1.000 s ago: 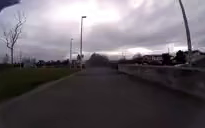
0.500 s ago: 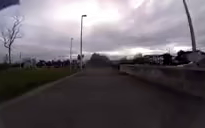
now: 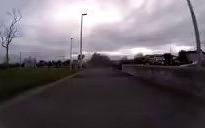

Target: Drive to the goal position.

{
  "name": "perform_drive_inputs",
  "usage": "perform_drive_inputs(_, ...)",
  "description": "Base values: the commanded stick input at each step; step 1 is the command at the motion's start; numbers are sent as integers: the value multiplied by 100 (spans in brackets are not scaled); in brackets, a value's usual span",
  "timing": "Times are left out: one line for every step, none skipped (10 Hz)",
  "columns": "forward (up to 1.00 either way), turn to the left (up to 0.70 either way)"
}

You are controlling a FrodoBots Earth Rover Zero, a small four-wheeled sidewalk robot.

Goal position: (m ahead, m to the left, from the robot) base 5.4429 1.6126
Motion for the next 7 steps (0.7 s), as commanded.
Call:
perform_drive_inputs(85,0)
perform_drive_inputs(85,0)
perform_drive_inputs(85,0)
perform_drive_inputs(85,0)
perform_drive_inputs(85,0)
perform_drive_inputs(85,0)
perform_drive_inputs(85,0)
